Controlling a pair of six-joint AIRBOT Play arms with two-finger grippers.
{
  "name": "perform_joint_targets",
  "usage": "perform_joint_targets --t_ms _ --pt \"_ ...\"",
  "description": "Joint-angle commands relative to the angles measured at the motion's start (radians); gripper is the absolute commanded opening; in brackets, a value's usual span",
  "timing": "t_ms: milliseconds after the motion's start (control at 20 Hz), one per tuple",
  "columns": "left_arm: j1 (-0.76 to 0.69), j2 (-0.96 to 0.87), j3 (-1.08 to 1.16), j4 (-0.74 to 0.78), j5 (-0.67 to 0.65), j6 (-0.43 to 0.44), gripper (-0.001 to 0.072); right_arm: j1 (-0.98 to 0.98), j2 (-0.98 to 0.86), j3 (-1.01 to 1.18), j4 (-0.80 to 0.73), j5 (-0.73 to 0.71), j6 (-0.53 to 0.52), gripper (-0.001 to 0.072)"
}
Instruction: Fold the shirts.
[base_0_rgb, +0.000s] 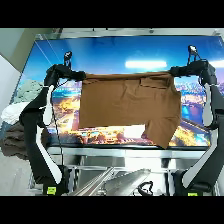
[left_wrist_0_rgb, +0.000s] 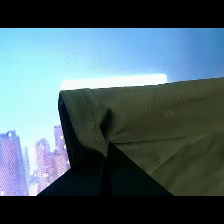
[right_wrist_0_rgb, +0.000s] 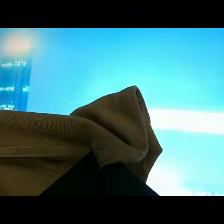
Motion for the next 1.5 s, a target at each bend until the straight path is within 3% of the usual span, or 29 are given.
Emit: perform_joint_targets --t_ms 0,400,600,950,1100,1450 --pt "-0.002 -0.001 0.001 0.030 0.021 -0.008 0.0016 0.011 -0.019 0.000 -0.024 -0.024 0.010 0.0019" --pt "-0.002 0.000 0.017 -0.005 0.063 -0.008 0.0016 0.019 -0.017 0.001 -0.023 -0.044 0.010 0.0020" --pt "0.036 0.005 0.142 -0.096 0.171 -0.007 0.0016 0.002 0.035 0.002 -0.026 -0.045 0.010 0.0019" --pt "0.102 0.099 -0.018 -0.108 0.236 0.001 0.0016 -0.028 0.061 0.002 -0.038 -0.143 0.010 0.0019" --pt "0.079 0.099 -0.080 -0.088 0.192 0.046 0.0016 -0.024 0.057 0.002 -0.098 -0.196 0.011 0.0019" --pt "0.015 0.099 -0.156 0.032 0.073 0.055 0.0016 -0.022 0.014 0.002 -0.116 -0.223 0.060 0.0020"
